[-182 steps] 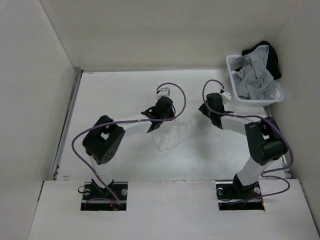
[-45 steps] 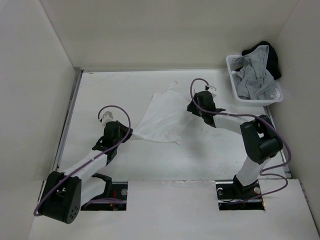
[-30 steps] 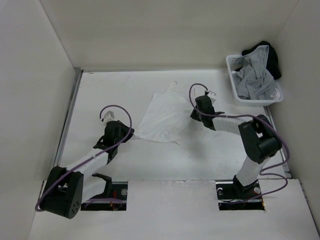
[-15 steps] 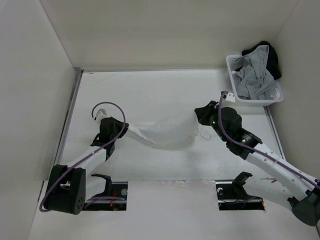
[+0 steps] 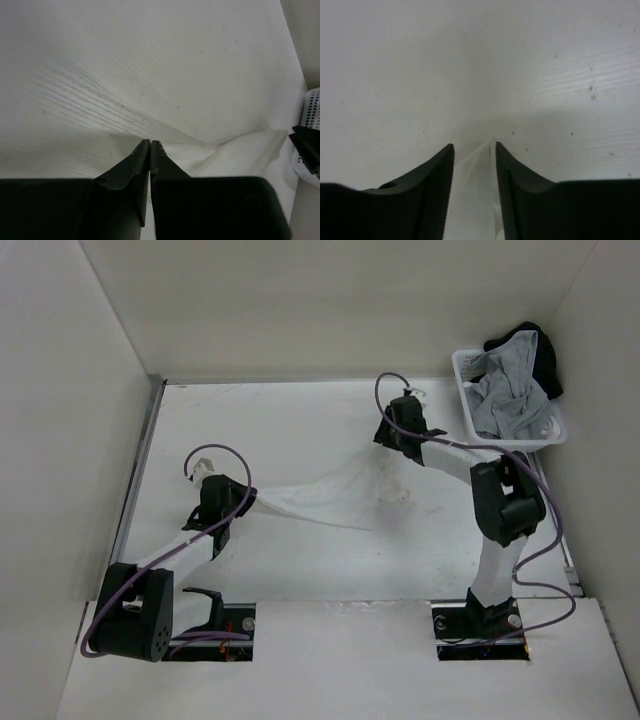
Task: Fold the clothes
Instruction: Flatten the tank top out
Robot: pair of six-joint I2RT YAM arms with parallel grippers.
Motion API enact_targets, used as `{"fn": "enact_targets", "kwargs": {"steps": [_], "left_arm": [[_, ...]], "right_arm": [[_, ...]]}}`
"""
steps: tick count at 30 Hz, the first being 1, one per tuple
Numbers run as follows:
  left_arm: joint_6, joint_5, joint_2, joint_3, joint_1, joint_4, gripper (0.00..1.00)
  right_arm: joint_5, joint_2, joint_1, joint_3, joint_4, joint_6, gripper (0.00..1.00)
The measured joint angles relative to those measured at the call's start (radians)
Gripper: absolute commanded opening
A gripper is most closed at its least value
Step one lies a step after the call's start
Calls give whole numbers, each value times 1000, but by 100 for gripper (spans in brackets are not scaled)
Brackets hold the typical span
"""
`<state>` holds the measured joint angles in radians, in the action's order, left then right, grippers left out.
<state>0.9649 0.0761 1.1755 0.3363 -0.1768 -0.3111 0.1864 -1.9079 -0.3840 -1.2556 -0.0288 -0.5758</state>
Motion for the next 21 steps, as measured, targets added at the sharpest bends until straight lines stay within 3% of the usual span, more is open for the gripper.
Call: {"fn": "enact_targets", "kwargs": {"steps": [2,4,6,8,9,11,14,15,19,21], "left_arm": [[0,0,0,0,0,0,1],[-3,0,0,0,0,0,1],[-5,0,0,-2,0,-2,1],[-8,0,-2,-10,-3,-8,1],[-8,0,-3,-16,-5,-9,1],[-10,0,-13,-34,-10,-8,1],[-13,-2,-46,-64,-10,-5,1],[-15,-2,-58,-70,-10,-3,1],[-20,-3,-85,-74,-14,0,1],[-23,-5,-93,-74,-19,1,1]], "right_arm": [[6,13,8,-26,13,8,60],[14,90,5,29,35,9,57],[29,230,-20,163,61,5,39],[45,383,-78,311,67,-15,14],[48,451,-121,379,67,-32,11],[50,529,-209,481,66,-74,14],[49,537,-303,580,56,-129,40],[51,531,-317,605,49,-144,44],[69,511,-347,653,28,-197,46],[80,499,-356,656,32,-222,43]]}}
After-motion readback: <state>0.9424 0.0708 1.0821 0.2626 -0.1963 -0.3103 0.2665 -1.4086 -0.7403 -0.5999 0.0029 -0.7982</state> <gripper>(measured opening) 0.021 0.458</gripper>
